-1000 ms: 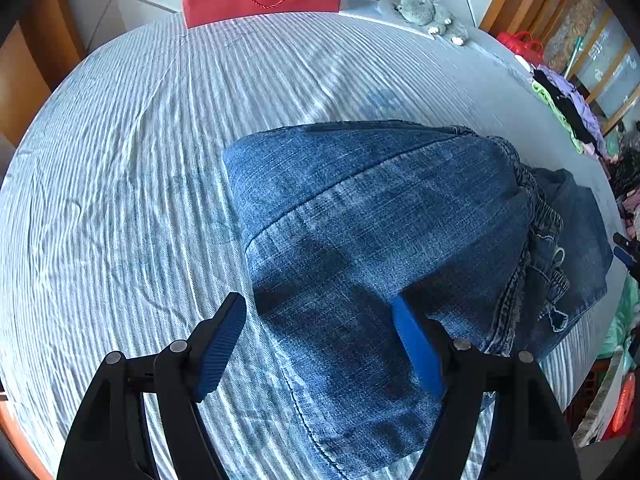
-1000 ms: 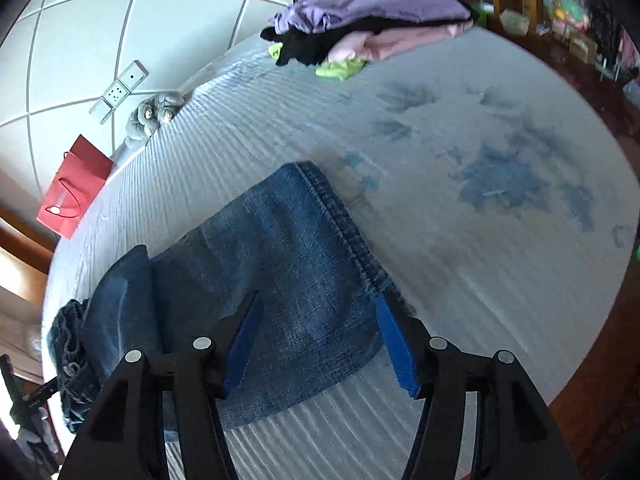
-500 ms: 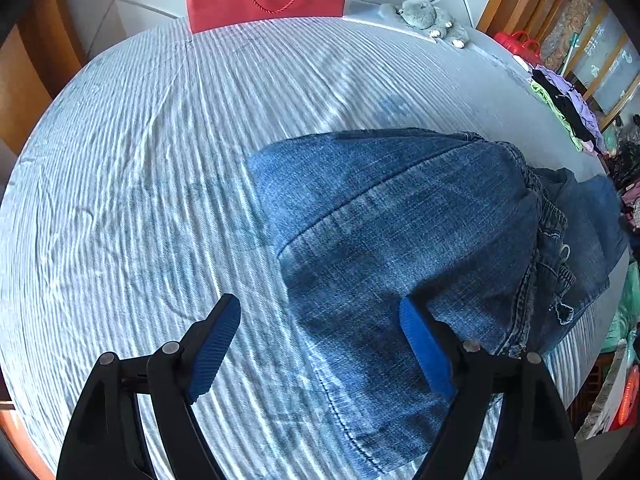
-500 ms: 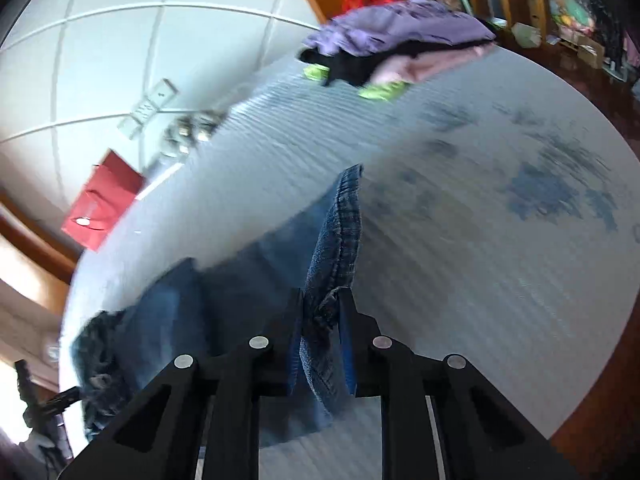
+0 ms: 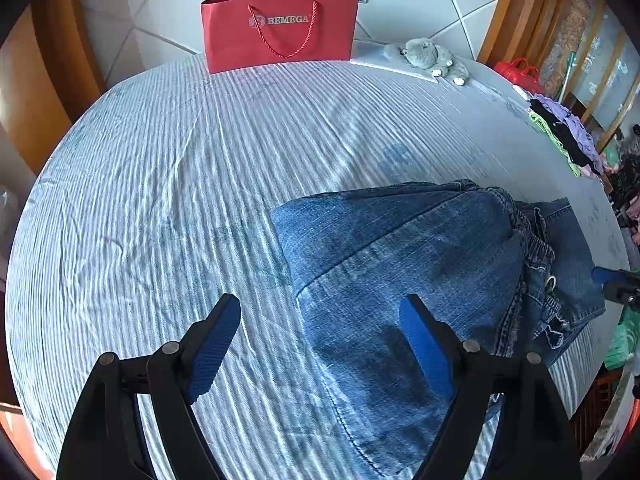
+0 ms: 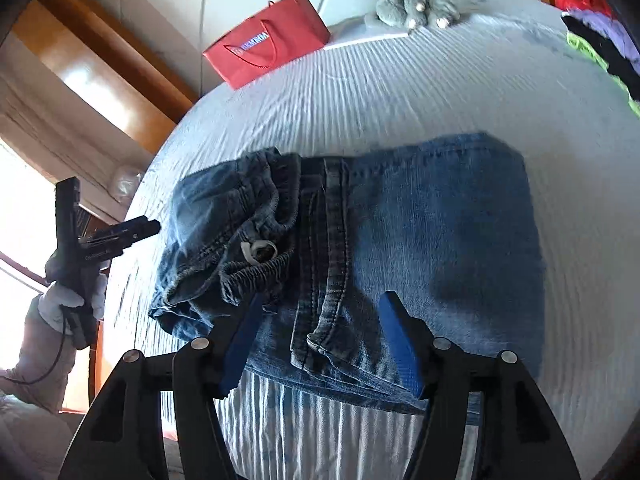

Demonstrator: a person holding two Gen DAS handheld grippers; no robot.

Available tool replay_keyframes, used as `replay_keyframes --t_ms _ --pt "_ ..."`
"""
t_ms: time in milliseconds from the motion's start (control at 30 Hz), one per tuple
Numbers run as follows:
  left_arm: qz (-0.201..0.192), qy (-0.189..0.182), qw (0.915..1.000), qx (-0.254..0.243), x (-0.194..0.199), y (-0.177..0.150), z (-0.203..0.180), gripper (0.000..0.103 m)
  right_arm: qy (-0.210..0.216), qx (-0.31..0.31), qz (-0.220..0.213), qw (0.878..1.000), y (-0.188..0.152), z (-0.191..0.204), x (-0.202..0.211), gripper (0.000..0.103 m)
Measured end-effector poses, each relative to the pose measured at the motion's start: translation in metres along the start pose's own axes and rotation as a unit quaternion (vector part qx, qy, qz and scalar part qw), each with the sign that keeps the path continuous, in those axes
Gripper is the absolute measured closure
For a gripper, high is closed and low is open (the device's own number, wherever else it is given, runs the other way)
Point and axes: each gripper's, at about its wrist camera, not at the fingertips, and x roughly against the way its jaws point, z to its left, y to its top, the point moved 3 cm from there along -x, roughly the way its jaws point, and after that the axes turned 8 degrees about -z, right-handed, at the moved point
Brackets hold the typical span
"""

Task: Fold clothes
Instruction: 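Fold the jeans in half with the left gripper over the legs, then release, then open both grippers and smooth the folded jeans flat on the bed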

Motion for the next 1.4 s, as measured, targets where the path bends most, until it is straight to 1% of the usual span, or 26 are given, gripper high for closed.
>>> replay_keyframes --t_ms 67,100,200,267,333,367,400,467,500,567,600,667,700,733,833,933,1000,1100,1167,1233,1333,1400 --pt "-0.002 0.007 0.9999 0.013 -0.004 0.005 -0.013 0.020 -0.008 0.037 -0.008 0.999 0.019 -0.003 0.020 0.042" --pt "-0.002 0.018 0.9996 0.019 -0.006 0.009 -0.024 0.020 -0.016 0.057 -0.010 0.998 0.031 -0.007 0.029 0.042" --pt "-0.004 0.062 0.9970 0.046 -0.004 0.010 -0.044 0.020 -0.022 0.108 0.019 0.994 0.063 -0.031 0.029 0.042" --pt "-0.012 0.088 0.9931 0.077 0.001 0.008 -0.063 0.020 -0.010 0.158 0.046 0.986 0.074 -0.049 0.018 0.042" --pt "-0.027 0.119 0.9865 0.110 0.007 0.003 -0.087 0.020 0.023 0.205 0.070 0.976 0.083 -0.067 0.006 0.042" --pt "-0.034 0.137 0.9817 0.127 0.010 0.001 -0.102 0.020 0.043 0.231 0.080 0.969 0.087 -0.075 0.000 0.042" --pt "-0.039 0.158 0.9757 0.147 0.012 -0.002 -0.119 0.020 0.067 0.267 0.088 0.957 0.090 -0.084 -0.005 0.042" --pt "-0.049 0.200 0.9608 0.186 0.018 -0.011 -0.156 0.020 0.119 0.329 0.098 0.932 0.094 -0.098 -0.011 0.041" --pt "-0.050 0.214 0.9531 0.207 0.021 -0.016 -0.174 0.020 0.141 0.353 0.104 0.919 0.096 -0.103 -0.014 0.038" --pt "-0.040 0.226 0.9406 0.250 0.022 -0.026 -0.210 0.019 0.174 0.397 0.114 0.894 0.099 -0.113 -0.018 0.036" --pt "-0.034 0.229 0.9349 0.269 0.022 -0.030 -0.228 0.019 0.185 0.409 0.115 0.886 0.100 -0.115 -0.016 0.036" --pt "-0.026 0.231 0.9264 0.296 0.021 -0.036 -0.260 0.018 0.206 0.434 0.116 0.869 0.102 -0.120 -0.012 0.031" --pt "-0.027 0.234 0.9225 0.306 0.021 -0.037 -0.275 0.018 0.216 0.445 0.117 0.861 0.104 -0.123 -0.010 0.025" --pt "-0.027 0.234 0.9193 0.315 0.020 -0.039 -0.289 0.018 0.221 0.454 0.119 0.855 0.104 -0.124 -0.010 0.023" --pt "-0.019 0.227 0.9144 0.335 0.012 -0.042 -0.324 0.018 0.233 0.474 0.125 0.840 0.105 -0.124 -0.015 0.023" --pt "-0.010 0.226 0.9129 0.340 0.001 -0.043 -0.352 0.018 0.244 0.488 0.130 0.828 0.105 -0.122 -0.022 0.023" --pt "-0.006 0.230 0.9109 0.343 -0.005 -0.048 -0.367 0.018 0.255 0.505 0.143 0.812 0.101 -0.121 -0.028 0.023" --pt "0.011 0.234 0.9041 0.357 -0.013 -0.063 -0.378 0.018 0.262 0.535 0.152 0.789 0.096 -0.124 -0.031 0.023" --pt "0.015 0.243 0.8989 0.364 -0.022 -0.068 -0.380 0.018 0.268 0.550 0.158 0.775 0.094 -0.126 -0.034 0.023" --pt "0.023 0.257 0.8967 0.360 -0.031 -0.069 -0.383 0.018 0.274 0.563 0.162 0.763 0.091 -0.126 -0.038 0.023" --pt "0.031 0.264 0.8945 0.360 -0.042 -0.071 -0.388 0.018 0.281 0.587 0.160 0.742 0.085 -0.121 -0.047 0.023" --pt "0.033 0.271 0.8888 0.368 -0.048 -0.074 -0.387 0.018 0.290 0.597 0.157 0.731 0.083 -0.118 -0.053 0.023"
